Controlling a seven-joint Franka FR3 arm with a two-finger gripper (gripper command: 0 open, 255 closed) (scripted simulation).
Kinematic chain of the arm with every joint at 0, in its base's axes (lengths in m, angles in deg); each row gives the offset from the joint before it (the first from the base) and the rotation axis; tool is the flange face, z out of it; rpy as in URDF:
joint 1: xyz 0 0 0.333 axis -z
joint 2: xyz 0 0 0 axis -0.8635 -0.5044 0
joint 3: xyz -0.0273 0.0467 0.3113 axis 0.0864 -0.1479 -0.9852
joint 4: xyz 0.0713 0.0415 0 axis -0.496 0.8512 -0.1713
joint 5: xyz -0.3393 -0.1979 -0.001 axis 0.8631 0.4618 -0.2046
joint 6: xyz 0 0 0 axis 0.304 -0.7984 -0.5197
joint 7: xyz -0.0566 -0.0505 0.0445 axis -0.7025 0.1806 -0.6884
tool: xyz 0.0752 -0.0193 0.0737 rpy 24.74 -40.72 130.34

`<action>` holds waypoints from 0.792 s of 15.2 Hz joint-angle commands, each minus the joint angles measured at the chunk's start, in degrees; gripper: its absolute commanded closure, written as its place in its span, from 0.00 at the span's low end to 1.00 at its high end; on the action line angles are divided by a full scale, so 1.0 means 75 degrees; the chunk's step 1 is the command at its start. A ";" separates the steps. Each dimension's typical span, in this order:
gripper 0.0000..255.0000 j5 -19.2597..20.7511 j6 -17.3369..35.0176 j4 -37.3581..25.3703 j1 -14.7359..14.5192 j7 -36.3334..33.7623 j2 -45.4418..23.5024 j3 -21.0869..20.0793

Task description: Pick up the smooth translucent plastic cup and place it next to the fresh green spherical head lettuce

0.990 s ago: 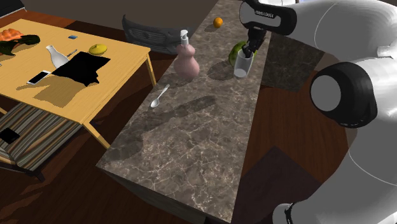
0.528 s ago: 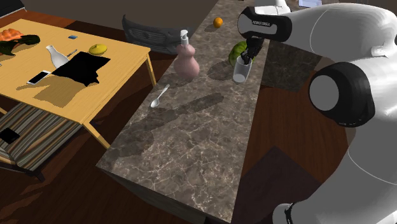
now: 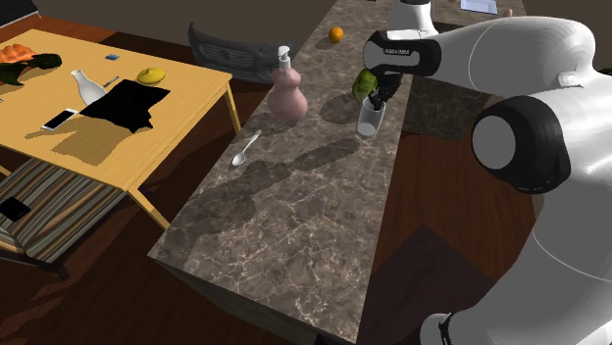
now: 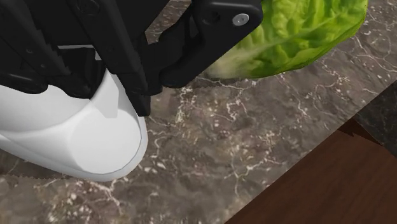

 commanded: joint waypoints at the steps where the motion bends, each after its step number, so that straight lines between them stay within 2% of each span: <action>1: 1.00 -0.0012 0.0172 0.0076 0.0002 0.0005 -0.0089 -0.0006; 4: 1.00 -0.0027 0.0429 0.0229 0.0005 0.0014 -0.0193 -0.0013; 11: 1.00 -0.0027 0.0428 0.0226 0.0005 0.0014 -0.0195 -0.0013; 12: 0.00 -0.0027 0.0427 0.0227 0.0006 0.0015 -0.0195 -0.0013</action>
